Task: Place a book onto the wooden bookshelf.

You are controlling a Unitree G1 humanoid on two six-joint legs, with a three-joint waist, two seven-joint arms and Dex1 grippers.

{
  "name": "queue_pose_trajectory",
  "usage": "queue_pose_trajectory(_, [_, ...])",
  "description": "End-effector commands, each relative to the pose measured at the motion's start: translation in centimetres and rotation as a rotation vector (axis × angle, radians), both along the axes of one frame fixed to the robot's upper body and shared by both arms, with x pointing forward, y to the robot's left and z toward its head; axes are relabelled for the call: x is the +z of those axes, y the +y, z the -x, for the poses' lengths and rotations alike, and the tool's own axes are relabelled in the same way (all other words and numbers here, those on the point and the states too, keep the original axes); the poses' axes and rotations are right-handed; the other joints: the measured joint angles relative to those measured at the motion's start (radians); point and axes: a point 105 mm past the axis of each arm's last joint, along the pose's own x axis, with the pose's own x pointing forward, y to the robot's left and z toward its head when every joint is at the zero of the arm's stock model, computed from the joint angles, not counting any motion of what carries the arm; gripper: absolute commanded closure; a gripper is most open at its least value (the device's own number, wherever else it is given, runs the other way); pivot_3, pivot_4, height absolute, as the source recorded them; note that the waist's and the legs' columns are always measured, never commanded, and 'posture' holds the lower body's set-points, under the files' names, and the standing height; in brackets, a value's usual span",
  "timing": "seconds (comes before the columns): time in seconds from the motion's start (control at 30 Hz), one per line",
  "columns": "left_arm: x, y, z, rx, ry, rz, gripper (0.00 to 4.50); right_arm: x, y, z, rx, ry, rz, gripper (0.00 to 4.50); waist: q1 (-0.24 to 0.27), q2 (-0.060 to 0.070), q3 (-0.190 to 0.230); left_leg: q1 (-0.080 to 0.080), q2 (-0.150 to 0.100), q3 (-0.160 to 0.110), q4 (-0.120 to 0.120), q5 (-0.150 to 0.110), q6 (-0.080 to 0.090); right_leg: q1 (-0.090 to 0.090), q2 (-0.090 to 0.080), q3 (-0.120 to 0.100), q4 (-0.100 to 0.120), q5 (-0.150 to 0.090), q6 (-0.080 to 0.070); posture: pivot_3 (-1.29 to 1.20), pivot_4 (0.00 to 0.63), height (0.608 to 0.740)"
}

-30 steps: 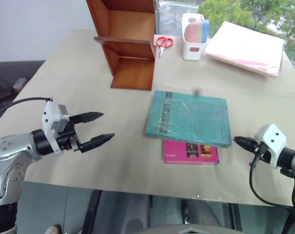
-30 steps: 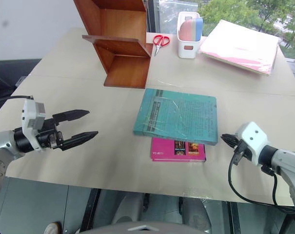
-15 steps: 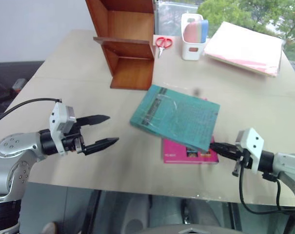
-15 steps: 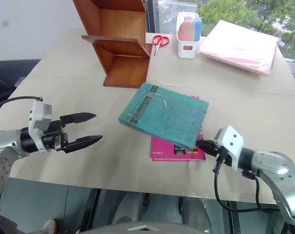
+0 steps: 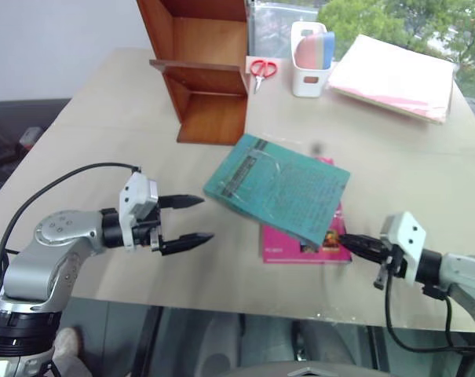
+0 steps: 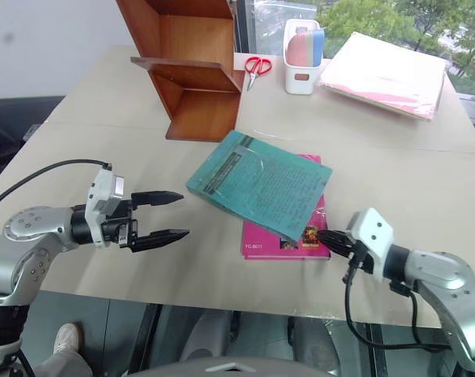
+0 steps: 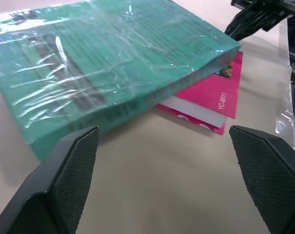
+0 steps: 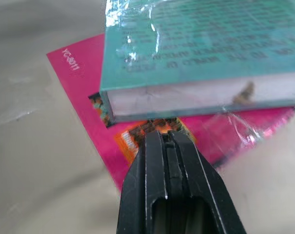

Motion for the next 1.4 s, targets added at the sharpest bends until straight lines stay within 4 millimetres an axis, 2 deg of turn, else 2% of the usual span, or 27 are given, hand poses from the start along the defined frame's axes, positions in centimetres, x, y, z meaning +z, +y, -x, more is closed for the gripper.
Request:
queue_pose_trajectory(0.03, [1.1,0.5,0.5,-0.012,-0.04,0.012,0.0,4.3,0.9,1.1,0.1,-0.083,-0.092,4.44,0.0,0.0,0.0,0.0,0.0,0.0,0.0,0.0,0.0,0.0,0.0,0.0,0.0,0.0,0.0,0.0,0.15,0.74])
queue_pose_trajectory(0.1, [0.9,0.9,0.5,0.002,-0.042,0.004,0.0,6.2,2.0,0.9,0.174,-0.113,-0.129,4.44,-0.002,0.0,0.0,0.001,0.001,0.0,0.0,0.0,0.0,0.0,0.001,0.0,0.001,0.0,0.0,0.0,0.15,0.74])
queue_pose_trajectory(0.17, [0.8,1.1,0.5,0.013,-0.038,0.001,0.0,7.0,3.3,-0.1,0.226,-0.126,-0.121,4.44,-0.003,0.0,0.0,0.002,0.002,0.0,0.001,0.0,0.0,0.001,0.001,0.0,0.001,0.0,0.0,0.0,0.15,0.74])
queue_pose_trajectory(0.23, [0.5,1.3,0.7,0.023,-0.034,-0.008,0.0,7.1,4.9,-2.3,0.246,-0.171,-0.075,4.44,-0.005,0.0,0.0,0.004,0.003,0.001,0.002,0.0,0.0,0.001,0.002,0.0,0.001,0.0,0.0,0.0,0.15,0.74])
queue_pose_trajectory(0.37, [0.5,1.4,0.9,0.057,-0.052,-0.004,0.0,7.5,8.8,-9.0,0.192,-0.335,0.037,4.44,-0.02,-0.001,-0.001,0.003,0.004,0.001,0.002,0.0,0.0,-0.001,0.002,0.001,0.001,0.0,0.0,0.0,0.15,0.74])
queue_pose_trajectory(0.43, [0.6,1.3,1.2,0.068,-0.058,0.0,0.0,7.2,10.0,-11.6,0.169,-0.321,0.047,4.44,-0.02,-0.002,-0.001,0.001,0.003,0.001,0.001,0.0,0.0,-0.001,0.002,0.001,0.001,0.0,0.0,0.0,0.15,0.74])
queue_pose_trajectory(0.5, [0.6,1.3,1.6,0.087,-0.064,0.001,0.0,6.8,11.0,-13.6,0.171,-0.347,0.101,4.44,-0.017,-0.002,-0.001,0.0,0.002,0.001,0.001,0.0,0.0,-0.003,0.001,0.001,0.001,0.001,-0.001,0.0,0.15,0.74])
queue_pose_trajectory(0.6, [0.7,1.5,2.1,0.124,-0.072,0.006,0.0,6.8,12.6,-14.9,0.224,-0.355,0.119,4.44,-0.013,-0.002,-0.001,-0.005,0.001,0.001,0.0,0.0,0.0,-0.006,0.001,0.0,0.0,0.0,0.0,0.0,0.15,0.74])
queue_pose_trajectory(0.67, [0.7,1.6,2.5,0.155,-0.076,0.016,0.0,7.6,14.3,-14.8,0.309,-0.391,0.117,4.44,-0.018,-0.001,0.0,-0.008,0.001,0.001,0.0,0.0,-0.001,-0.01,0.001,0.0,0.0,0.0,0.0,0.0,0.15,0.74])
queue_pose_trajectory(0.73, [0.5,1.6,3.1,0.171,-0.072,0.019,0.0,8.6,16.1,-13.7,0.409,-0.417,0.09,4.44,-0.024,-0.001,0.0,-0.009,0.001,0.001,0.0,0.0,-0.001,-0.011,0.001,0.0,0.001,0.0,0.0,0.0,0.15,0.74])
queue_pose_trajectory(0.87, [-0.2,2.0,4.3,0.193,-0.046,-0.002,0.0,8.4,18.0,-8.7,0.715,-0.359,0.093,4.44,-0.024,-0.001,0.0,-0.009,0.002,0.0,0.0,0.0,0.0,-0.011,0.001,0.0,0.002,0.0,-0.001,0.0,0.15,0.74])
queue_pose_trajectory(0.97, [-0.8,2.9,4.9,0.212,-0.02,-0.032,0.0,7.8,19.4,-6.8,0.821,-0.318,0.111,4.44,-0.021,-0.001,0.0,-0.008,0.002,-0.001,0.0,0.0,0.0,-0.011,0.001,-0.002,0.003,0.0,-0.001,0.0,0.15,0.74])
queue_pose_trajectory(1.1, [-1.4,4.4,5.4,0.226,0.012,-0.083,0.0,7.1,22.1,-7.0,0.819,-0.298,0.158,4.44,-0.025,-0.001,0.0,-0.003,0.002,0.0,0.001,0.0,-0.001,-0.01,0.001,-0.001,0.009,0.0,-0.001,0.0,0.15,0.74])
queue_pose_trajectory(1.27, [-1.1,5.7,5.3,0.26,-0.011,-0.114,0.0,6.7,25.0,-7.4,0.762,-0.264,0.179,4.44,-0.024,-0.001,0.0,0.001,0.004,0.0,0.0,0.002,-0.003,-0.01,0.003,0.001,0.014,0.0,-0.002,0.0,0.15,0.74])
queue_pose_trajectory(1.4, [-0.9,5.7,5.3,0.264,-0.025,-0.116,0.0,6.2,25.6,-7.8,0.727,-0.28,0.234,4.44,-0.023,-0.002,-0.001,0.001,0.003,0.0,0.0,0.002,-0.003,-0.011,0.002,0.001,0.014,0.0,-0.002,0.0,0.15,0.74])
